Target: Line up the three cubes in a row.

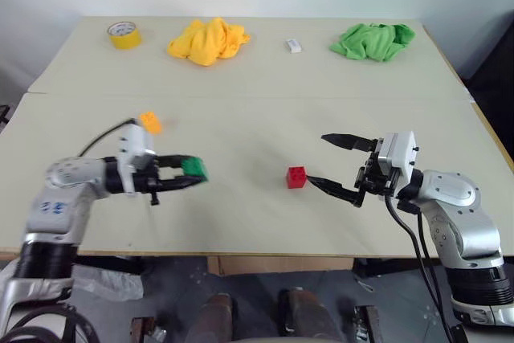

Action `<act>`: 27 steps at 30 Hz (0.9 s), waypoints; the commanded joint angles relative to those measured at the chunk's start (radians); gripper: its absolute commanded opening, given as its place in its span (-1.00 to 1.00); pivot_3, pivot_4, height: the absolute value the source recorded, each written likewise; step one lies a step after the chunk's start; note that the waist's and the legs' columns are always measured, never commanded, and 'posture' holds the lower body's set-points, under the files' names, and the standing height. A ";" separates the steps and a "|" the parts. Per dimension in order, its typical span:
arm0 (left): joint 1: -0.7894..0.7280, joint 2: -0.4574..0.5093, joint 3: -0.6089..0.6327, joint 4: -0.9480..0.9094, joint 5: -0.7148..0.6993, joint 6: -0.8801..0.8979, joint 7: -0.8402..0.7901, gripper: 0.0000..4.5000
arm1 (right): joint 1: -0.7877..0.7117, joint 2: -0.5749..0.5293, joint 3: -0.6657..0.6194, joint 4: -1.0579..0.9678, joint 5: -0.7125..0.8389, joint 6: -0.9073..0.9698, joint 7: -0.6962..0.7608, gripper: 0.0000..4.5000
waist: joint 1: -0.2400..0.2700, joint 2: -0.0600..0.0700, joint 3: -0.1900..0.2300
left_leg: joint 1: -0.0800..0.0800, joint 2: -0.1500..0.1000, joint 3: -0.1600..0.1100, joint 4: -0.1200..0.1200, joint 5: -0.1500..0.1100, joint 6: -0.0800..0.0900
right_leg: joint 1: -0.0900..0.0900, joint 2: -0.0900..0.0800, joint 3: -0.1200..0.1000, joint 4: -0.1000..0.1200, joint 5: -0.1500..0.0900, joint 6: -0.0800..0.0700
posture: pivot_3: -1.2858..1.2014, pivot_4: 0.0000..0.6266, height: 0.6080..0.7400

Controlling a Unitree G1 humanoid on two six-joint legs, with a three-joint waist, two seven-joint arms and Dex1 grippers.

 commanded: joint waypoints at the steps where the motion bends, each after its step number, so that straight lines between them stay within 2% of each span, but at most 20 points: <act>1: -0.120 -0.041 -0.053 0.174 0.087 -0.142 -0.075 -0.32 | 0.023 -0.019 -0.031 -0.057 0.021 0.004 -0.011 1.00 | -0.003 0.000 0.000 | 0.000 0.001 0.000 0.000 0.000 0.000 | 0.000 0.001 0.000 0.003 0.000 0.000 | 0.03 -0.52 1.00; 5: -0.241 -0.109 -0.118 0.370 0.158 -0.254 -0.165 -0.32 | 0.080 -0.042 -0.059 -0.092 0.027 0.013 -0.021 1.00 | -0.003 0.000 0.000 | -0.001 0.001 0.001 0.001 -0.001 0.001 | -0.001 0.002 0.000 0.003 0.000 0.000 | 0.03 -0.52 1.00; 10: -0.327 -0.173 -0.133 0.533 0.220 -0.352 -0.171 -0.32 | 0.124 -0.050 -0.079 -0.128 0.038 0.031 -0.043 1.00 | -0.002 -0.001 0.000 | -0.001 0.001 0.002 0.002 -0.001 0.002 | 0.000 0.002 0.001 0.003 0.000 0.001 | 0.03 -0.52 1.00; 20: -0.418 -0.297 -0.157 0.693 0.309 -0.426 -0.139 -0.32 | 0.167 -0.064 -0.077 -0.144 0.039 0.037 -0.045 1.00 | 0.002 -0.001 0.001 | -0.002 0.001 0.002 0.006 -0.001 0.002 | 0.000 0.002 0.001 0.004 0.001 0.001 | 0.03 -0.52 1.00; 27: -0.447 -0.329 -0.167 0.749 0.369 -0.450 -0.099 -0.32 | 0.172 -0.060 -0.072 -0.144 0.037 0.035 -0.048 1.00 | 0.002 -0.001 0.001 | -0.002 0.001 0.001 0.010 -0.002 0.004 | 0.000 0.002 0.002 0.004 0.001 0.002 | 0.03 -0.52 1.00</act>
